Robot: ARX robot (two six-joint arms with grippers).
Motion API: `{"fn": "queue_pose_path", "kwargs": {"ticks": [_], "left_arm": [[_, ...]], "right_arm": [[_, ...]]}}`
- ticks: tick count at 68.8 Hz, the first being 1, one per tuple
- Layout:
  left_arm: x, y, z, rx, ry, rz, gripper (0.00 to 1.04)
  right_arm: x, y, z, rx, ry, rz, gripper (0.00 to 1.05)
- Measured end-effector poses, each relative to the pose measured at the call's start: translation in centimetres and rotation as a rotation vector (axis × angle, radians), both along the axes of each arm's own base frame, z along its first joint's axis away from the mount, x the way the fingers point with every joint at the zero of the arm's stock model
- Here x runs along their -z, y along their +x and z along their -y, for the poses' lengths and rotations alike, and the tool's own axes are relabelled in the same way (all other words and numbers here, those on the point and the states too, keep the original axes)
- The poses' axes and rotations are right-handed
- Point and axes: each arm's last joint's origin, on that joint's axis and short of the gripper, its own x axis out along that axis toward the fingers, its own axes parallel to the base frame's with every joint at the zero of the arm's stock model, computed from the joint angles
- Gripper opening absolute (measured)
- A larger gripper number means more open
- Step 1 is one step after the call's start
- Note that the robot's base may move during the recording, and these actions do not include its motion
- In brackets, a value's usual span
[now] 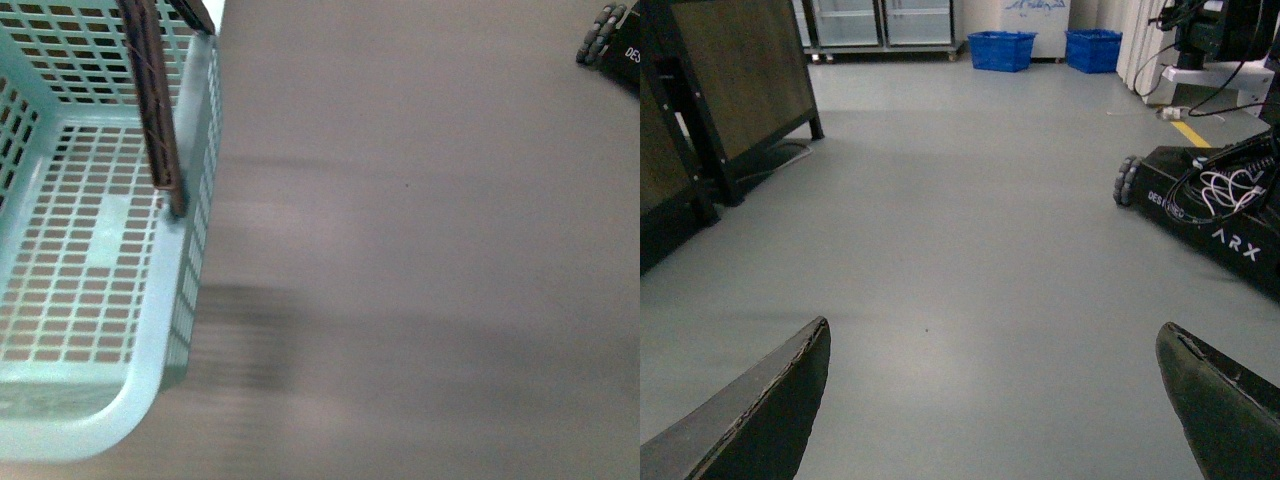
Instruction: Pick mango and avocado into basket
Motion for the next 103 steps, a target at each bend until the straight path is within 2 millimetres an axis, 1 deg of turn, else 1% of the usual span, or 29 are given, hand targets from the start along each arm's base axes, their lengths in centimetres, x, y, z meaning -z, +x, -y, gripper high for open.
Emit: {"fn": "queue_pose_path", "kwargs": {"ticks": [7, 11, 15, 103], "left_arm": [[-1.6, -2.1, -0.3, -0.008, 0.004, 0.009, 0.14], [-2.1, -2.9, -0.4, -0.009, 0.022, -0.005, 0.14], [-2.4, -3.3, -0.4, -0.006, 0.038, -0.005, 0.14], [-2.5, -3.4, -0.4, 0.0, 0.048, -0.009, 0.14]], "right_arm": [[0.0, 0.0, 0.0, 0.0, 0.0, 0.0, 0.96], [0.0, 0.0, 0.0, 0.0, 0.0, 0.0, 0.96], [0.0, 0.0, 0.0, 0.0, 0.0, 0.0, 0.96], [0.0, 0.0, 0.0, 0.0, 0.0, 0.0, 0.96]]}}
